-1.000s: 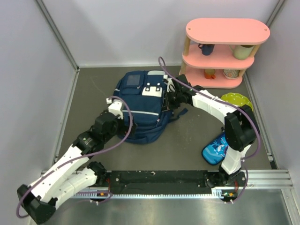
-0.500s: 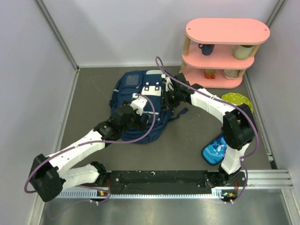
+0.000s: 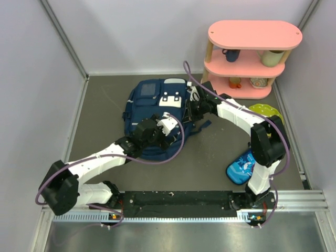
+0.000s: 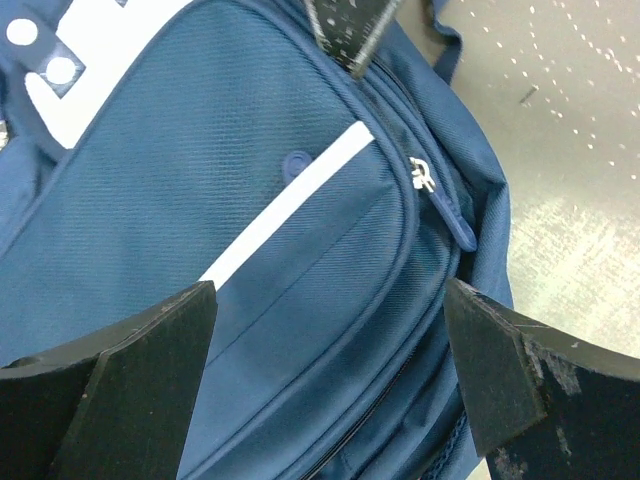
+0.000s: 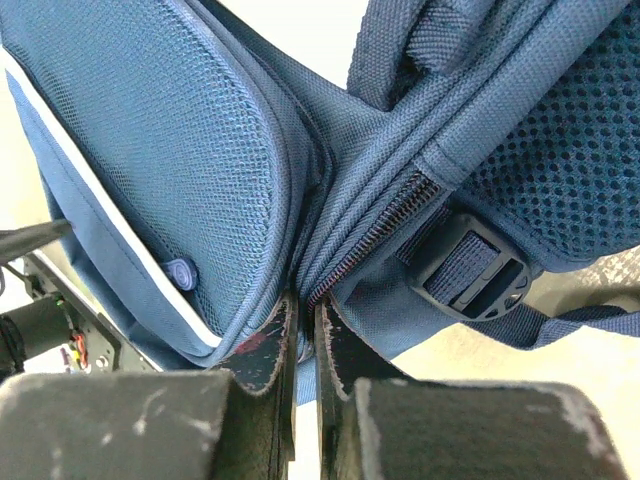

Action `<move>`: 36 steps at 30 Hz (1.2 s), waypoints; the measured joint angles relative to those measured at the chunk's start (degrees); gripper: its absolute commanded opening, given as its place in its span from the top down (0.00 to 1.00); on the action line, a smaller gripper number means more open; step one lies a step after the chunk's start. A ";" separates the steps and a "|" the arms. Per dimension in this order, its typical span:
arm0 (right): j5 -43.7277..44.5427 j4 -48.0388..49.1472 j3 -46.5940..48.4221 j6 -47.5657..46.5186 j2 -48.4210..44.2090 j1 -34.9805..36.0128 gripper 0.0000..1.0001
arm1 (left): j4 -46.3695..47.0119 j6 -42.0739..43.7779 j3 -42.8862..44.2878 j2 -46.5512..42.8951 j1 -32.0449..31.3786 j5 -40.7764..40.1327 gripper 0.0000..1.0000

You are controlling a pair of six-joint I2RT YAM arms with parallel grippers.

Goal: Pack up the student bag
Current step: Unzip the student bag at the center of the board.

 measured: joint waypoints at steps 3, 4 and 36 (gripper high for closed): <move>-0.90 0.70 -0.28 0.87 0.00 -0.24 0.96 | 0.17 1.16 0.00 2.78 -0.66 1.14 0.01; -1.09 0.87 -0.28 1.01 0.00 -0.26 0.96 | 0.17 1.36 0.00 3.39 -0.92 1.27 0.01; -1.51 8.39 -5.14 3.13 -1.68 -1.22 0.92 | -0.59 -3.30 5.51 8.46 -2.23 -5.53 0.01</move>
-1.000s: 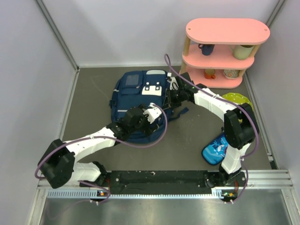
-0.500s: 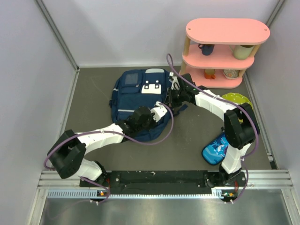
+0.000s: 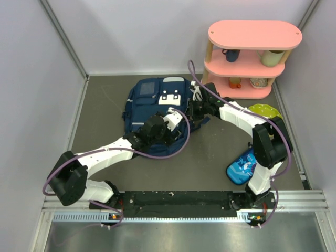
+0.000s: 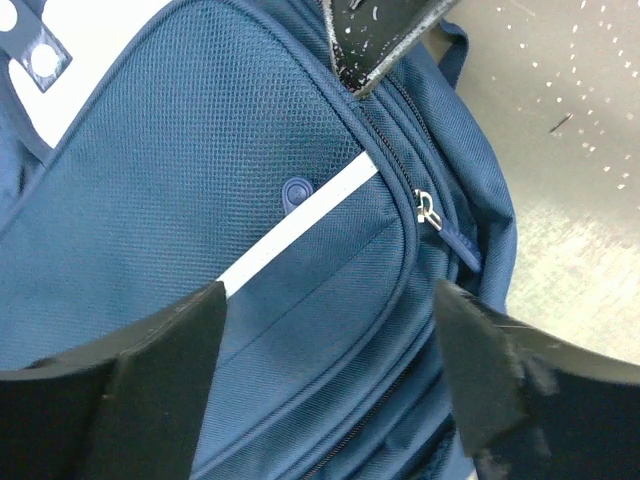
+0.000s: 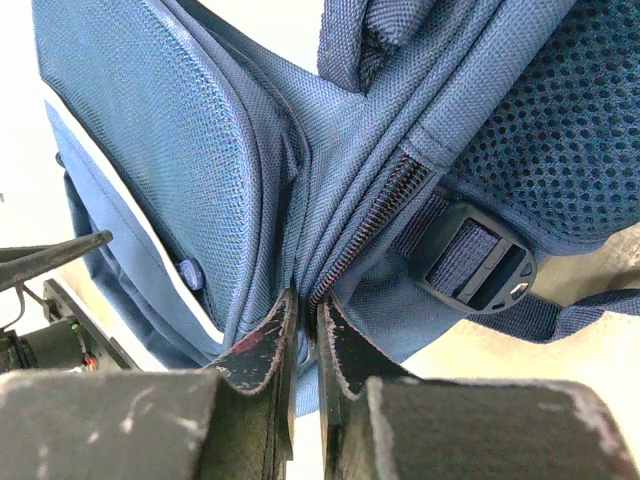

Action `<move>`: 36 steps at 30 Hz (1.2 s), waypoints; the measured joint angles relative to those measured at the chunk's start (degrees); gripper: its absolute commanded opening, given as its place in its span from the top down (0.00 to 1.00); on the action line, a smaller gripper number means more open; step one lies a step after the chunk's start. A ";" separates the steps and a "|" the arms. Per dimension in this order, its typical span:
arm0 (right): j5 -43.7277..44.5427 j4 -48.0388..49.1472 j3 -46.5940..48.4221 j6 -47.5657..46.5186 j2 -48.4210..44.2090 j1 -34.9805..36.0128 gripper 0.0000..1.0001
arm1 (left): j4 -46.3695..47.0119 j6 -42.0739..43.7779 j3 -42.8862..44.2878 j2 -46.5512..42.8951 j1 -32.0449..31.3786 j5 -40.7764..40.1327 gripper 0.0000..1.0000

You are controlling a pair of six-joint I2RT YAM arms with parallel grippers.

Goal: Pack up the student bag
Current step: Unzip the student bag at the center of the board, then pick up the stationery from the center of the board.

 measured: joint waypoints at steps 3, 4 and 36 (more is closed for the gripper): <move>-0.02 0.00 0.00 0.28 0.00 0.00 0.92 | -0.76 -0.59 0.42 0.22 0.09 0.00 0.01; -0.02 0.00 0.00 0.33 0.00 0.00 0.92 | -0.83 -0.70 0.55 0.55 0.09 -0.02 0.01; 2.05 1.29 -5.90 2.21 -8.33 -0.39 0.40 | -1.88 -4.68 5.79 7.80 -1.18 -3.45 1.00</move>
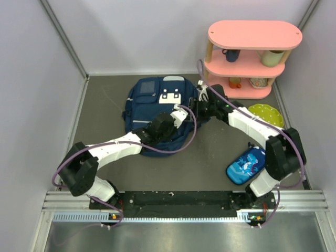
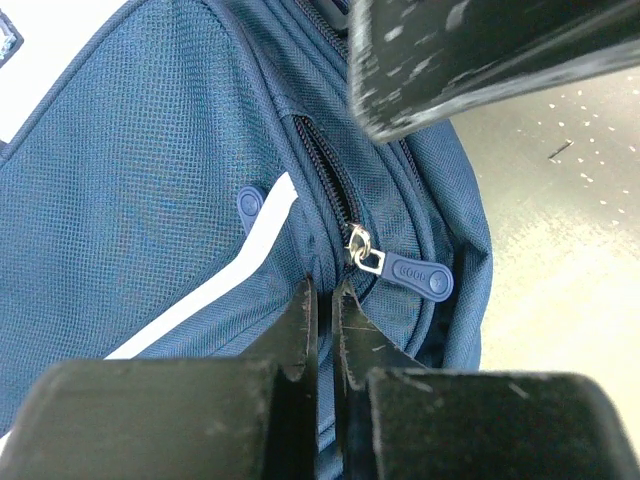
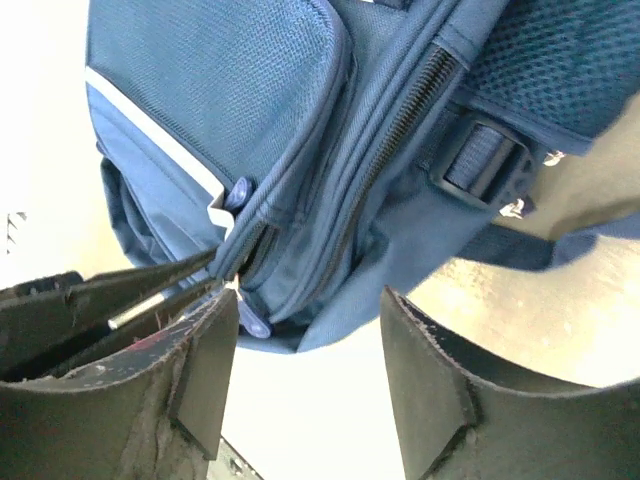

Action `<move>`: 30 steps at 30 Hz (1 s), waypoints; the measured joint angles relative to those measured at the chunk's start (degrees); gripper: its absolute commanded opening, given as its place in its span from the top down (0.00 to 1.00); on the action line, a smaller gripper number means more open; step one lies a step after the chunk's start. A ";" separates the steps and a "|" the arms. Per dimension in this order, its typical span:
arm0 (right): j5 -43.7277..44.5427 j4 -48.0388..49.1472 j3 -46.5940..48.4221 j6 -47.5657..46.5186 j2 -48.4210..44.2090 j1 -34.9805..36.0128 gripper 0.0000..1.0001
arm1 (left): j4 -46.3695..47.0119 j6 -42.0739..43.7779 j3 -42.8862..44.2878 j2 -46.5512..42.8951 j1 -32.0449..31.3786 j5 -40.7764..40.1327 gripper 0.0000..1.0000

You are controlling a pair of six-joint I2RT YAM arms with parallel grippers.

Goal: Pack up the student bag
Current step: Pick up the stationery from the center of the board.

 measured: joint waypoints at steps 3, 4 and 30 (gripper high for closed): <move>3.82 -0.46 -2.47 1.51 -5.84 -0.63 0.31 | -3.76 -1.90 1.92 -0.92 0.48 0.98 1.00; 5.88 -0.70 -4.04 2.36 -9.03 -1.11 0.30 | -4.79 -2.75 2.29 -1.53 0.66 1.31 1.00; 52.43 -50.97 -23.93 46.42 -47.08 -12.66 0.01 | -24.63 -24.55 11.61 -11.74 1.95 14.97 1.00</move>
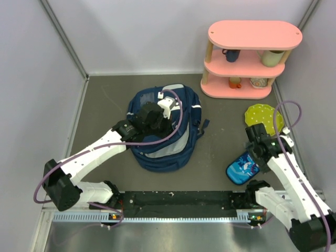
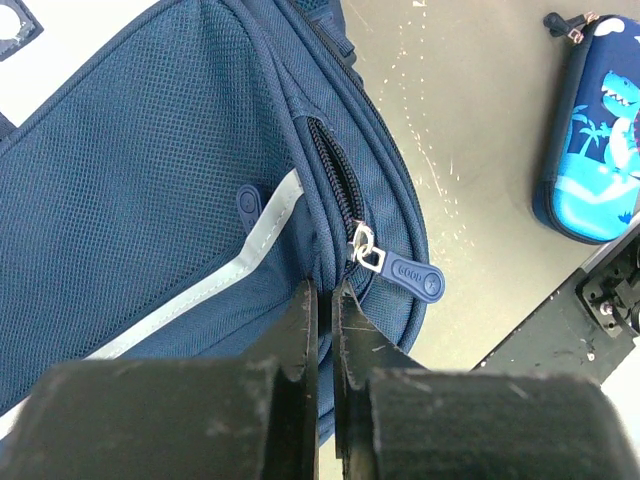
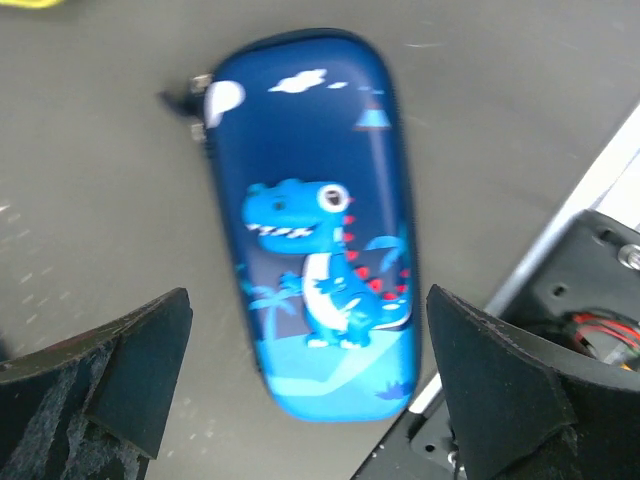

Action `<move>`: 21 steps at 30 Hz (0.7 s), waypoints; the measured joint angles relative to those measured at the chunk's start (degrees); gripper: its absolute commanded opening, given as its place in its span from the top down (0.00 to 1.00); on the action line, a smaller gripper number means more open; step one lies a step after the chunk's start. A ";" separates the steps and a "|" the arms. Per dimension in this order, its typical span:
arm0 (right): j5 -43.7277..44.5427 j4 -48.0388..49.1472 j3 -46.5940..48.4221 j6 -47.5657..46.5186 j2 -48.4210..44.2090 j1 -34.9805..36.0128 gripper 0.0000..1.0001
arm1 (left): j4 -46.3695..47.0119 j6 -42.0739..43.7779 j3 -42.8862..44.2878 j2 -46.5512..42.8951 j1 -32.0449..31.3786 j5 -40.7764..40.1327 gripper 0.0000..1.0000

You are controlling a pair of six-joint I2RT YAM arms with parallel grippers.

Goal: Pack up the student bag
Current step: Pick up the stationery from the center of the board.

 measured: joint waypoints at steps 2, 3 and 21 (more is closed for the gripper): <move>0.79 -2.47 -0.07 2.71 2.84 -1.27 0.01 | -0.15 -0.02 0.22 0.00 0.00 0.17 1.00; 1.07 -3.13 -0.24 3.78 4.50 -2.08 0.01 | -0.28 -0.02 0.31 -0.02 0.00 0.33 1.00; -9.73 26.64 -19.12 -17.57 -0.66 -15.02 0.01 | -0.85 0.22 0.33 -0.61 0.85 2.19 1.00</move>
